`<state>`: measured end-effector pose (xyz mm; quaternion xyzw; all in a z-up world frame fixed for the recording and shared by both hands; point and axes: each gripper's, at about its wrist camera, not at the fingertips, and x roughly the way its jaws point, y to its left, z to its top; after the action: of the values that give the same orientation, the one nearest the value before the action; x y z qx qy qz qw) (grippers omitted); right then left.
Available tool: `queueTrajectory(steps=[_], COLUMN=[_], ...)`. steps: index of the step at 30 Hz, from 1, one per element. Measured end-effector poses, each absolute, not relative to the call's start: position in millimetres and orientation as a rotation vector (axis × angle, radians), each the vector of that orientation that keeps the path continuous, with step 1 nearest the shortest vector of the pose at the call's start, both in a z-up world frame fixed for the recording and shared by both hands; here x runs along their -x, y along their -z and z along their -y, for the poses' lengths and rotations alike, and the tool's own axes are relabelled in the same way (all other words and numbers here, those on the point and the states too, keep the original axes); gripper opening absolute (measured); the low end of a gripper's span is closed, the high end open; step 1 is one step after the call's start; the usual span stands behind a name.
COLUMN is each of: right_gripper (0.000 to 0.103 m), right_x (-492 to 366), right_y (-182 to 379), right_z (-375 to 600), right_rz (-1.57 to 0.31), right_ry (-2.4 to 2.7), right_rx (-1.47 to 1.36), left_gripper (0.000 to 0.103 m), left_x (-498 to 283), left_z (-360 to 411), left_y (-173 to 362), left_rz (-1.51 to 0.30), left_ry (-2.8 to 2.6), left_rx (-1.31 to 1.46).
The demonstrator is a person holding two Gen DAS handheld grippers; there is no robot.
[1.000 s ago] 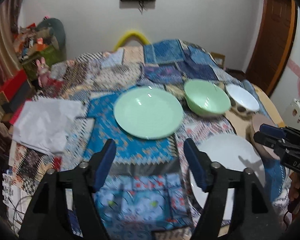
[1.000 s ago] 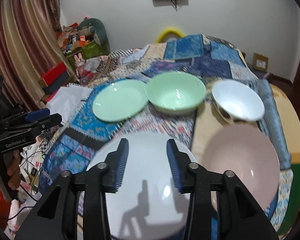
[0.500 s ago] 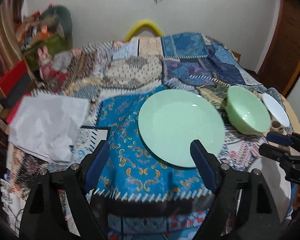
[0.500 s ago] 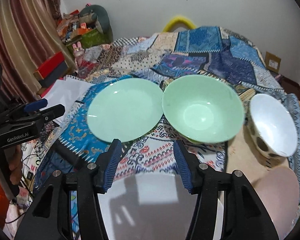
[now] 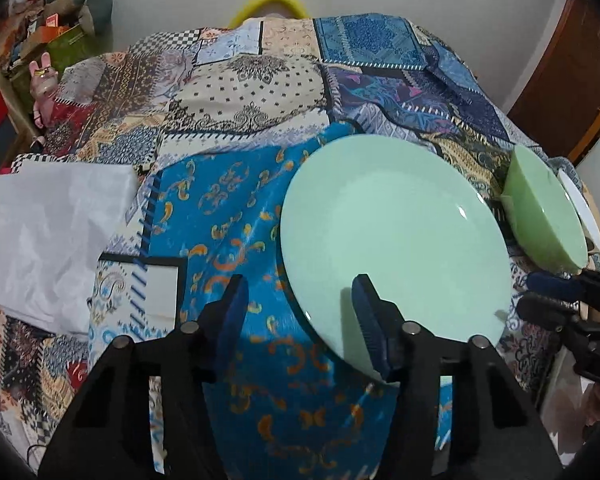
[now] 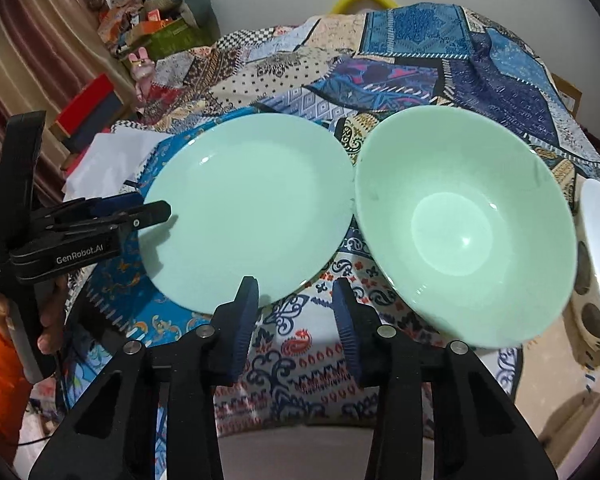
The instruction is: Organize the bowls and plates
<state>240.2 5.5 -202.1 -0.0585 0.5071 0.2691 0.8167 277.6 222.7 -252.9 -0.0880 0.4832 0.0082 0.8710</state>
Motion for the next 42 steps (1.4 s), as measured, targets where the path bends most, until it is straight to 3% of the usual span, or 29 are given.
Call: queueTrajectory(steps=[1,10,16,29,42], right_gripper=[0.030,0.031,0.026,0.026,0.026], right_x=[-240.8,-256.0,-252.5,-212.2,-235.4], right_y=[202.5,216.0,213.3,212.4,223.0], right_z=[-6.5,-8.5,-9.4,-26.2,-37.4], right_rz=[-1.080,-1.121,-1.127,-1.171,-1.178], right_ry=[-0.573,-0.562,-0.565,-0.719,-0.684], right_rx=[0.132,0.072,0.092,0.186,0.164], left_gripper=[0.053,0.030,0.022,0.022,0.024], left_x=[-279.5,-301.2,-292.0,-192.7,-200.1], left_z=[-223.8,-224.0,-229.8,-235.6,-238.0], left_y=[253.0,260.0,257.4,247.9,255.2], left_rz=[-1.008,-1.026,-1.044,-1.093,-1.098], left_ry=[-0.005,0.022,0.027,0.014,0.010], left_rx=[0.195,0.218,0.257,0.281,0.295])
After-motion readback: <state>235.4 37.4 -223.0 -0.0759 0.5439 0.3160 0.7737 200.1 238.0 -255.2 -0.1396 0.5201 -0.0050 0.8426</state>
